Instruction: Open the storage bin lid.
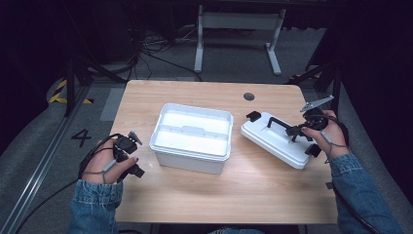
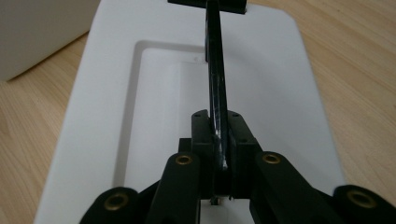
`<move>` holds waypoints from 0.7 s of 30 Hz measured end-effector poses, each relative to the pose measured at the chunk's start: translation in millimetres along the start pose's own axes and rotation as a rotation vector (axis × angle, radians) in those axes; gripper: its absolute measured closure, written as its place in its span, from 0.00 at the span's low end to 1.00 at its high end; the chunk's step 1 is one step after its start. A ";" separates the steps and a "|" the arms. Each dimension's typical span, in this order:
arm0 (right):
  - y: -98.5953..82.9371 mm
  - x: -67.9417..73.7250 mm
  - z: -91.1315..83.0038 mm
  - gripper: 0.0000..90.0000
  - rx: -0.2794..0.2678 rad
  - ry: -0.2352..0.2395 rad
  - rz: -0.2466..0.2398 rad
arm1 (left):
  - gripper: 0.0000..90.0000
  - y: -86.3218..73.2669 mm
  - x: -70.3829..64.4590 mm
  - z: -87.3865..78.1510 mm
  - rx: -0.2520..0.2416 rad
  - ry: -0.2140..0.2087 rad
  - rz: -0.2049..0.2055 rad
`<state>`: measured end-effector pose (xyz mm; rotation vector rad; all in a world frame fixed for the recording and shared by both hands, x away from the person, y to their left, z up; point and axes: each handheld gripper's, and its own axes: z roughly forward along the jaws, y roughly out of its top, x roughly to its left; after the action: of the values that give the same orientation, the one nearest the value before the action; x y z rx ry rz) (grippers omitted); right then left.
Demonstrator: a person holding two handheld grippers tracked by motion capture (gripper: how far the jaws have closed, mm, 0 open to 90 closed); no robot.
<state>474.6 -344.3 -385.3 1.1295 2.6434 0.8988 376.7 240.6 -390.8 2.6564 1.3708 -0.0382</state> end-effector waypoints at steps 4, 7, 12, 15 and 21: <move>-6.9 -2.5 10.3 0.94 0.006 0.012 0.008 | 0.24 -0.1 -0.1 0.1 0.000 0.002 0.001; -9.8 -3.3 14.3 0.94 0.014 0.017 0.022 | 0.24 -0.1 -0.3 0.3 0.000 -0.001 -0.007; -14.7 -5.7 20.7 0.94 0.009 0.030 0.038 | 0.24 0.2 -0.3 1.6 -0.001 -0.005 -0.008; -16.6 -6.5 23.9 0.94 0.014 0.035 0.046 | 0.24 0.5 0.1 1.7 -0.001 -0.003 -0.001; -19.6 -7.5 29.1 0.89 0.021 0.041 0.062 | 0.24 0.6 0.0 1.8 -0.001 -0.004 -0.006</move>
<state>477.6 -346.4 -421.0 1.2175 2.6696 0.9177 377.3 239.9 -392.5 2.6498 1.3770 -0.0437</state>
